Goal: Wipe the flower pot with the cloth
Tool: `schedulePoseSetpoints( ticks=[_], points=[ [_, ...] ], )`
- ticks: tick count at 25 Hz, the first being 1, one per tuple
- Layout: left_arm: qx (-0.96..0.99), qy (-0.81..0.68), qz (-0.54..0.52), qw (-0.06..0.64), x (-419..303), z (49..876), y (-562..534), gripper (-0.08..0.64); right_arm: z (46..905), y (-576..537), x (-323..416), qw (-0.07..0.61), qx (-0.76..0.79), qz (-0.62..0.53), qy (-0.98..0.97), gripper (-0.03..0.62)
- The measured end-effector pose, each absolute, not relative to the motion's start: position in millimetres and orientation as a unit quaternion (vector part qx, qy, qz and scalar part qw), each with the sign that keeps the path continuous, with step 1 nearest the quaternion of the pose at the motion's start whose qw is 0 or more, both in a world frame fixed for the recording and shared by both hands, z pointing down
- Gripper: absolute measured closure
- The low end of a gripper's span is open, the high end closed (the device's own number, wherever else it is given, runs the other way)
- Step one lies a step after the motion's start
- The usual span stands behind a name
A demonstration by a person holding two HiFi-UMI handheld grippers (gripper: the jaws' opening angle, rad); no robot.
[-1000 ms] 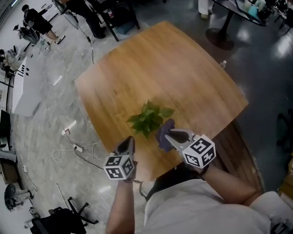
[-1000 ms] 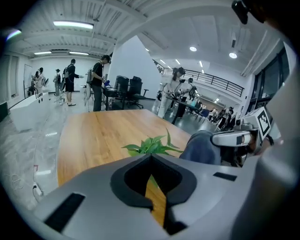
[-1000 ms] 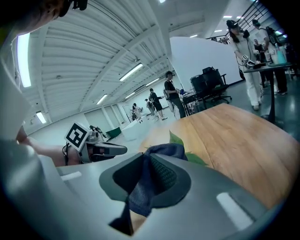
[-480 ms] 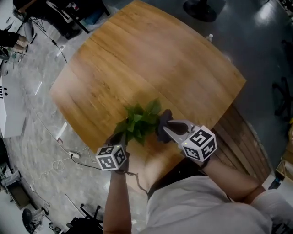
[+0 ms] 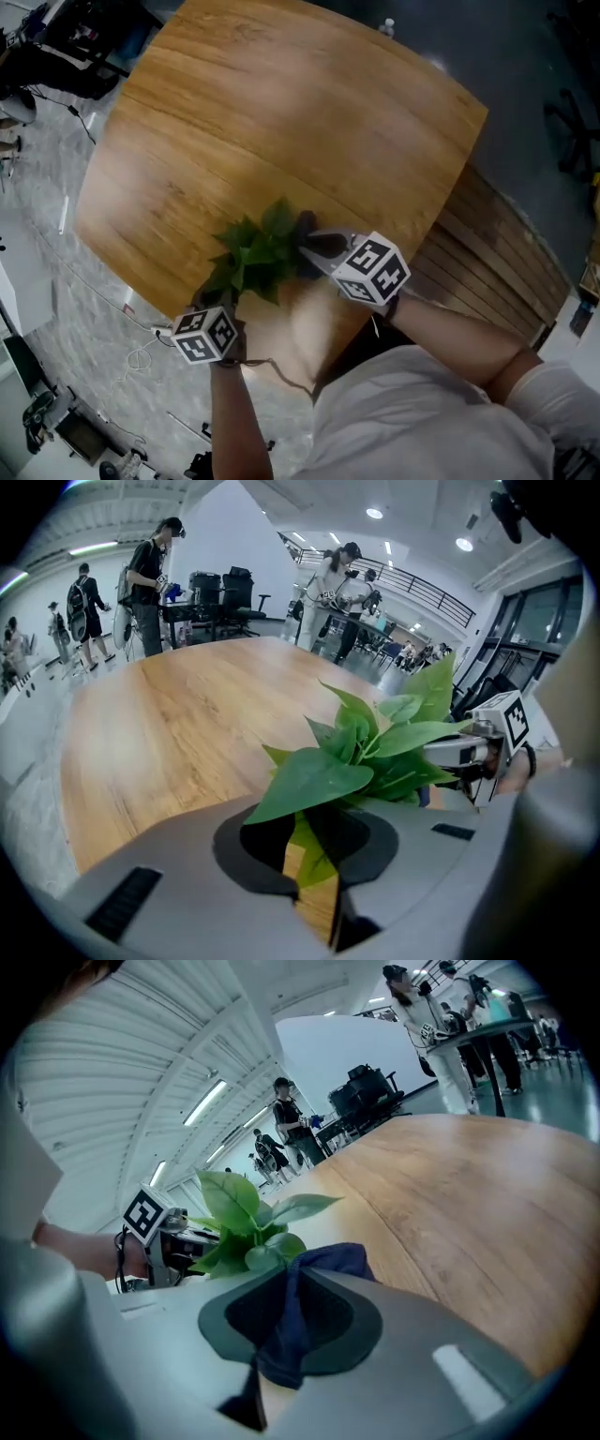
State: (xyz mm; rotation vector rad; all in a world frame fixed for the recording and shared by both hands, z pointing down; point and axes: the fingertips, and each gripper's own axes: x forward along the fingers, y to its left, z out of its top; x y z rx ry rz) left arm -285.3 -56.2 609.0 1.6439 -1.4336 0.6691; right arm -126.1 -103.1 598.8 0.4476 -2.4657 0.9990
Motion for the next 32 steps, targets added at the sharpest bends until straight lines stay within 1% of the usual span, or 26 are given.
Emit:
schedulePoseSetpoints(
  ticks=[7, 12, 14, 18, 21, 25, 29, 32],
  points=[
    [0.664, -0.562, 0.263, 0.418, -282, 612, -59, 0.514, 637, -101, -160, 0.187, 0.145, 0.415, -0.879, 0.548],
    [0.666, -0.559, 0.265, 0.417, -281, 614, -58, 0.518, 665, -93, -176, 0.177, 0.151, 0.450, -0.862, 0.548],
    [0.663, -0.562, 0.265, 0.416, -280, 615, -57, 0.518, 659, -91, -173, 0.168, 0.146, 0.463, -0.858, 0.548],
    [0.657, -0.570, 0.257, 0.421, -279, 615, -55, 0.518, 609, -79, -157, 0.155, 0.123, 0.455, -0.868, 0.548],
    [0.658, -0.571, 0.251, 0.423, -277, 613, -56, 0.520, 602, -68, -151, 0.163, 0.121, 0.457, -0.866, 0.548],
    [0.659, -0.570, 0.248, 0.423, -275, 613, -59, 0.520, 644, -63, -160, 0.182, 0.136, 0.481, -0.847, 0.548],
    [0.652, -0.584, 0.226, 0.428, -279, 616, -59, 0.520, 675, -68, -173, 0.185, 0.149, 0.483, -0.843, 0.548],
    [0.647, -0.590, 0.221, 0.430, -280, 618, -56, 0.520, 659, -61, -168, 0.182, 0.139, 0.485, -0.844, 0.548]
  ],
)
